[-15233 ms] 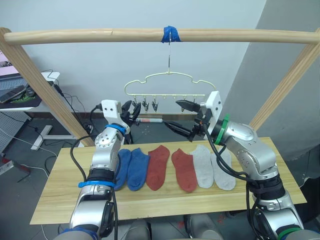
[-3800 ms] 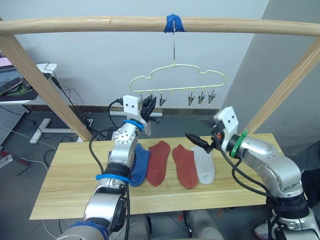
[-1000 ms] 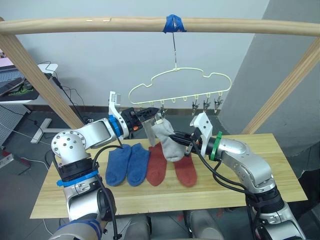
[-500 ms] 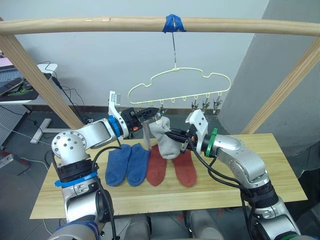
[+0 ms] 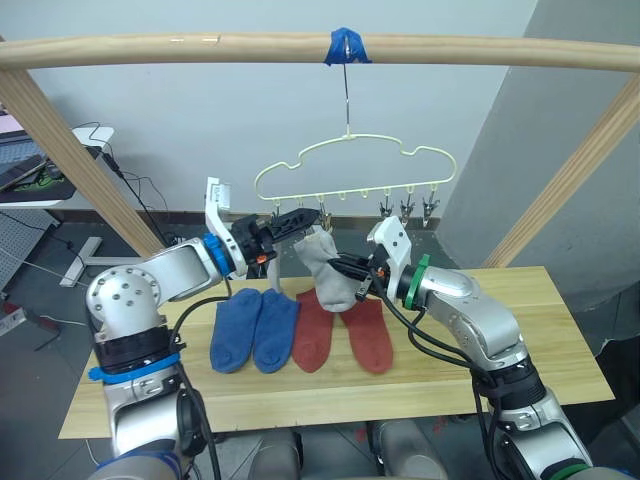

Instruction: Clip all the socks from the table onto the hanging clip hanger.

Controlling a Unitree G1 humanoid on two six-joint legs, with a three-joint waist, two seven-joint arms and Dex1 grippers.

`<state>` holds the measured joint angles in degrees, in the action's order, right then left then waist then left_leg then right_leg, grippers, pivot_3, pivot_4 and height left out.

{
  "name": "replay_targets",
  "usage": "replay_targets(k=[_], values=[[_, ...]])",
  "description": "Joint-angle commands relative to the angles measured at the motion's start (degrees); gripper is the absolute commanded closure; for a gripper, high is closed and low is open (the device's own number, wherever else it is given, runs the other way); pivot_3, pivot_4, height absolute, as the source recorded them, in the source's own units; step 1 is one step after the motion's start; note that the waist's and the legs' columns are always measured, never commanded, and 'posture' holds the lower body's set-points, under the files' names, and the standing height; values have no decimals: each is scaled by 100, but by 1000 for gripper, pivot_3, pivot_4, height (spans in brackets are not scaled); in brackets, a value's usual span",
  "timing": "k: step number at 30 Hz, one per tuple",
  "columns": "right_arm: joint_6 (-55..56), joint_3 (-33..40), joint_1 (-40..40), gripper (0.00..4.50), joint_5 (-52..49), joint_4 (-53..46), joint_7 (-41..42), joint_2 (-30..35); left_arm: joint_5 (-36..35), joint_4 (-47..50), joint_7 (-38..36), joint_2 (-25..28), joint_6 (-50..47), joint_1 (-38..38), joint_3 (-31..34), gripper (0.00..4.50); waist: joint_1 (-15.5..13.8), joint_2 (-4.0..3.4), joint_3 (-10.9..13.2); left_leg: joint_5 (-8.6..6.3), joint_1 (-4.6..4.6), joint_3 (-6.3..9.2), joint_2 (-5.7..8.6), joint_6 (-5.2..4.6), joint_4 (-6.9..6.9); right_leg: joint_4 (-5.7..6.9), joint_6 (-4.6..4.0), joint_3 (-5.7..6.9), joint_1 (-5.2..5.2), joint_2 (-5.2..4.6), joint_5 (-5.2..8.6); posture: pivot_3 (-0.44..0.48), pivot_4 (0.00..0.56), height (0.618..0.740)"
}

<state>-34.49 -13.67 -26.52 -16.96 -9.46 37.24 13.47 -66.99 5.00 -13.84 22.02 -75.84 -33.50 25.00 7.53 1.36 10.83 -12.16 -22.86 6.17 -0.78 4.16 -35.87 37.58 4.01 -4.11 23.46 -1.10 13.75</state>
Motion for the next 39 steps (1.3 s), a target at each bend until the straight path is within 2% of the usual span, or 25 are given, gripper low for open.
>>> replay_targets(k=[1,5,9,12,13,16,27,31,35,39], values=[[-9,15,-115,3932,-124,-29,62,-91,-8,573,-330,471,13,270,-177,0,0,0,0,0,0,0,0,0,1,0,0,0,1,0,0,-78,145,740],[20,-20,-44,2735,-77,67,146,-53,215,886,-617,831,231,623,-456,0,-15,0,0,0,-1,-1,-1,0,6,-1,-2,0,4,-1,1,-71,145,740],[62,-20,18,1336,-18,102,205,33,399,981,-771,925,477,766,-636,0,-102,0,0,0,-1,-2,0,0,4,-1,-5,0,4,-1,2,-70,146,740],[191,68,174,297,135,75,220,338,1162,1168,-984,995,1211,916,-1140,0,-149,0,0,0,-1,-3,0,0,4,-3,-19,0,4,-2,10,-71,148,740],[201,155,249,75,143,-23,246,508,1495,1254,-1090,986,1596,988,-1355,0,-154,-1,0,0,-2,-4,0,0,4,-6,-20,-1,4,-2,11,-76,146,740],[130,349,380,75,20,-298,302,817,2194,1425,-1432,1049,2431,1191,-1820,0,-207,-1,1,0,-8,-9,0,0,12,-28,-19,-2,3,-5,9,-76,146,740],[-537,903,450,75,-529,-1338,283,1374,3721,1176,-1429,298,4473,1170,-2466,0,-258,-1,0,-2,-12,-15,0,0,23,-54,-2,-4,0,-8,-1,-101,131,740],[-746,1013,404,75,-667,-1584,166,1394,4588,881,-1540,7,5701,1096,-2974,0,-256,-1,0,-2,-11,-14,0,0,23,-51,-2,-3,-1,-7,-1,-125,123,740],[-826,1026,457,0,-715,-1699,-12,1301,5521,352,-1344,-321,6658,1065,-3480,833,-255,0,-1,-2,-13,-17,1,0,16,-54,2,-5,-6,-8,-4,-132,124,740],[-901,1024,520,0,-778,-1784,-128,1291,5917,-407,-1113,-717,7150,869,-3556,833,-248,-1,-1,-2,-11,-14,1,-1,13,-49,3,-3,-6,-7,-4,-143,128,740]])
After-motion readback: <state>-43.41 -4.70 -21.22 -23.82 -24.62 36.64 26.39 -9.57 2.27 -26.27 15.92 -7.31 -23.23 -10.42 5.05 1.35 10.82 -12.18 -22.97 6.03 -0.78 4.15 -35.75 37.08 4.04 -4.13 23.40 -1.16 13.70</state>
